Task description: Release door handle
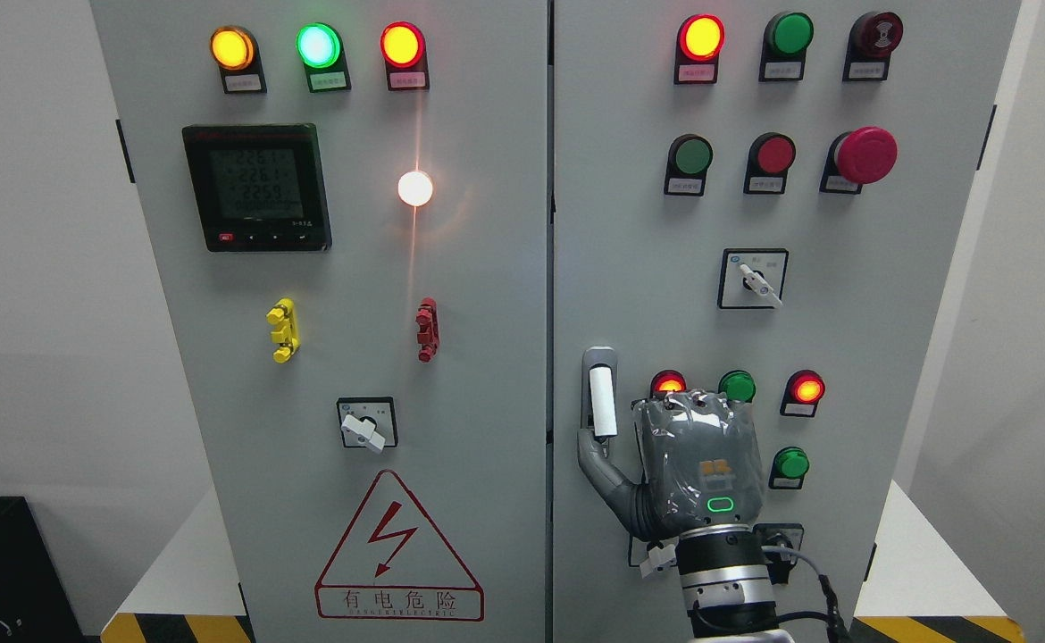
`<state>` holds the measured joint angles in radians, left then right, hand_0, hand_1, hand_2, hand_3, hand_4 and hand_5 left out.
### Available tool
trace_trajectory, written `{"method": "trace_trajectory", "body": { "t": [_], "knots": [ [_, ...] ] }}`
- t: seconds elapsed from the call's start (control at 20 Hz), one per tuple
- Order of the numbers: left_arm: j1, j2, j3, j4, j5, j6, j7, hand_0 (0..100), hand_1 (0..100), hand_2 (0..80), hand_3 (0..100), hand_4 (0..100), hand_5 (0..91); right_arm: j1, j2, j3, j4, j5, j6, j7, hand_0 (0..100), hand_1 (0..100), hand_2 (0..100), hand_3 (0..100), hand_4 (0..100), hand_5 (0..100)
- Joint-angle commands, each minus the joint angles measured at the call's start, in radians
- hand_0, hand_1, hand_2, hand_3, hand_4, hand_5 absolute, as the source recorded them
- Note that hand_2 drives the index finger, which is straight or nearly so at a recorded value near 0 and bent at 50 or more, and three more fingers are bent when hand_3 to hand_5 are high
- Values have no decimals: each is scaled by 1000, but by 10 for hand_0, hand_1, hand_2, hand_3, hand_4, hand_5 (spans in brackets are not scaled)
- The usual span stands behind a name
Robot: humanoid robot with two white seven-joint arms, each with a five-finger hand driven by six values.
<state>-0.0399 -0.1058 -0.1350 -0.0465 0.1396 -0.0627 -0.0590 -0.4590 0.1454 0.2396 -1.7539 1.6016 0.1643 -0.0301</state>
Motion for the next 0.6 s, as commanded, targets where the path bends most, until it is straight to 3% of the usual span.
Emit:
{"method": "trace_trajectory", "body": {
  "t": [0.0,0.55],
  "knots": [
    [0,0,0,1,0,0,-1,120,556,0,0,0,0,-4,0,0,5,0,0,1,413,214,1000,1000,1000,1000],
    [0,0,0,1,0,0,-1,120,556,0,0,0,0,-7,0,-2,7,-2,0,1,425,217,1000,1000,1000,1000]
  ]
}}
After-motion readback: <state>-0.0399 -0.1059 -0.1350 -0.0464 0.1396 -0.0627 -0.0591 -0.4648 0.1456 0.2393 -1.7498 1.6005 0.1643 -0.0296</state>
